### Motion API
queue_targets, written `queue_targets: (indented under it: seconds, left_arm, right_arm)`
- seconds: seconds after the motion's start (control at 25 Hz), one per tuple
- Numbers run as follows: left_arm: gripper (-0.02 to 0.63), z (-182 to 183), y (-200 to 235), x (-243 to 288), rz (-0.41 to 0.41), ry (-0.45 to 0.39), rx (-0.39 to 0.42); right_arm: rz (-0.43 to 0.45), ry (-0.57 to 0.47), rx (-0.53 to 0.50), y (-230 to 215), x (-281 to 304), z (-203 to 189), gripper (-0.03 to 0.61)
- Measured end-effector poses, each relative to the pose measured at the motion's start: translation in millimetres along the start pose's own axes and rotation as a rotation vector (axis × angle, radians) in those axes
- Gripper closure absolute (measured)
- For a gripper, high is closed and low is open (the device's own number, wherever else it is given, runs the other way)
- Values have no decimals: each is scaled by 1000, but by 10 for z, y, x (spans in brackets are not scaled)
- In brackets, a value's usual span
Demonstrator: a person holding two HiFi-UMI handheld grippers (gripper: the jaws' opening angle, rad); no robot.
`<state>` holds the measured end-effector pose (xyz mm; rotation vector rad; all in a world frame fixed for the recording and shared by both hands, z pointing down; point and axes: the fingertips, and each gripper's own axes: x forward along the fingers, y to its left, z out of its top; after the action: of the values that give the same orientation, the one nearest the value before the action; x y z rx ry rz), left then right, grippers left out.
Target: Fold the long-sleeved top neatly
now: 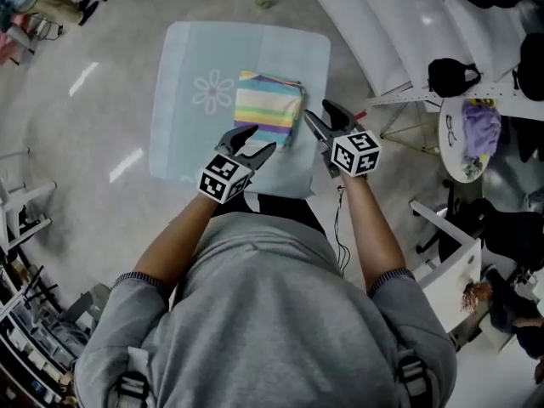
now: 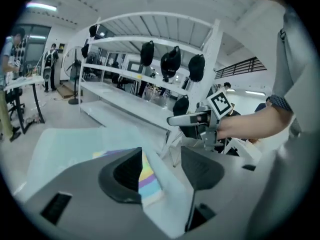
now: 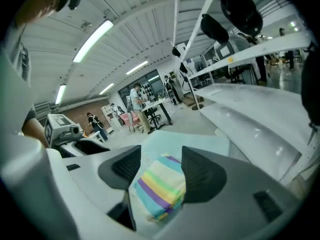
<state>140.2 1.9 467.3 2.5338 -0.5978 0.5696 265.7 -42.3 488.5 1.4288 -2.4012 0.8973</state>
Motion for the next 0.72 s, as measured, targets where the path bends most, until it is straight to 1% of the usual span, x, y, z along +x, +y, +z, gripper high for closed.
queue_targets:
  seconds: [0.2, 0.32, 0.48, 0.6, 0.72]
  left_arm:
    - [380, 587, 131, -588, 0, -125, 76]
    - [411, 956, 163, -887, -18, -204, 115]
    - [487, 1408, 123, -1216, -44, -308, 176]
    - [559, 1687, 84, -1399, -62, -378, 209]
    - [590, 1880, 34, -1554, -76, -428, 232]
  right_arm:
    - [37, -91, -70, 738, -352, 411, 313]
    - [44, -146, -154, 1201, -481, 738, 342]
    - [58, -216, -264, 1707, -576, 1089, 379]
    - [64, -260, -303, 1988, -618, 1335, 408]
    - [64, -294, -329, 2195, -676, 1522, 454]
